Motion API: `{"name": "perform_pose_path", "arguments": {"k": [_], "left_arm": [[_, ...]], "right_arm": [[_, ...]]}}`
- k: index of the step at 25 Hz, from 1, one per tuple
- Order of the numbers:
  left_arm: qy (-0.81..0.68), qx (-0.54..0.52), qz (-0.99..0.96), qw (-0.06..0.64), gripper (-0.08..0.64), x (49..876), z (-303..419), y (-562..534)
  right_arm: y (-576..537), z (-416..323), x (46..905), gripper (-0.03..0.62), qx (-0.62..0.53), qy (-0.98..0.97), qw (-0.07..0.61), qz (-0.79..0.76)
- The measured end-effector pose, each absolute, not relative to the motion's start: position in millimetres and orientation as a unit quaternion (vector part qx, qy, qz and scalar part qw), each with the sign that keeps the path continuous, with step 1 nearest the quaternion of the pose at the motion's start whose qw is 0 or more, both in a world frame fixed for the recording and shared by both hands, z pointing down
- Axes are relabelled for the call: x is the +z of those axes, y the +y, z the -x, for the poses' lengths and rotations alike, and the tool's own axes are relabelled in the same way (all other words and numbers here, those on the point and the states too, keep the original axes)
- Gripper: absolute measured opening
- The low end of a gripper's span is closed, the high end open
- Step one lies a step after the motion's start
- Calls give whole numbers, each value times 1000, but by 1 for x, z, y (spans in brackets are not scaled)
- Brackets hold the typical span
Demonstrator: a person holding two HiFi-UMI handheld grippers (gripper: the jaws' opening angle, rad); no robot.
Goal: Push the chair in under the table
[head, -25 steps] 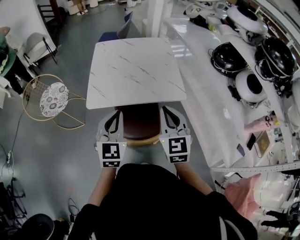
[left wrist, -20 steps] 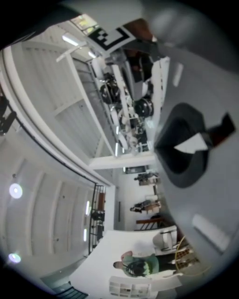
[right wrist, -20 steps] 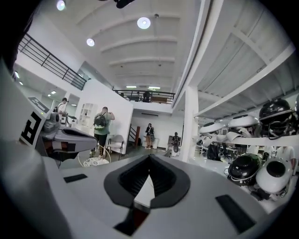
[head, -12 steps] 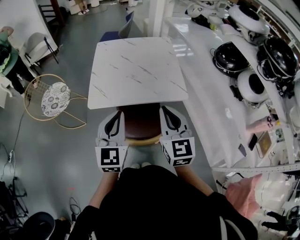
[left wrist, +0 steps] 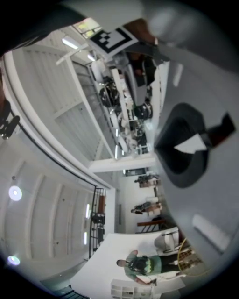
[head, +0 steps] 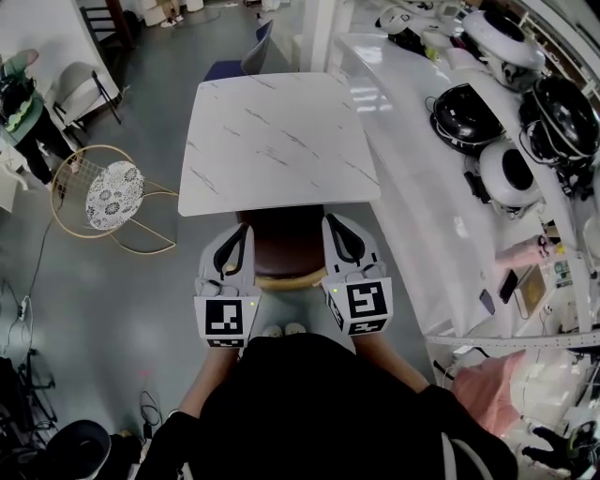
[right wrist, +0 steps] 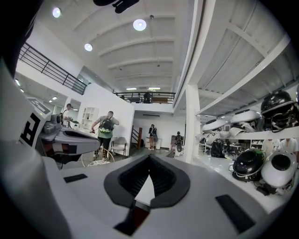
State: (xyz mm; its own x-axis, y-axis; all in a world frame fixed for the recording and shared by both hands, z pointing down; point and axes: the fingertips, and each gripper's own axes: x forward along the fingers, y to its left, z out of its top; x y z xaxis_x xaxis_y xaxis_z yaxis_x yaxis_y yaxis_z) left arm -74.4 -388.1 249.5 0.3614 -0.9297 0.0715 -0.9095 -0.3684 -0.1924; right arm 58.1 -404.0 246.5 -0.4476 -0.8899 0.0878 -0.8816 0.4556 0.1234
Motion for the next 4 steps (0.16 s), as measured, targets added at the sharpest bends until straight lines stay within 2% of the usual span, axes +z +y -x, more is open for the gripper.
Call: {"name": "perform_pose_path", "arguments": {"k": [4], "left_arm": [[558, -84, 824, 59, 8, 250, 73, -389]], "right_arm": [[-403, -58, 247, 21, -30, -851, 72, -518]]}}
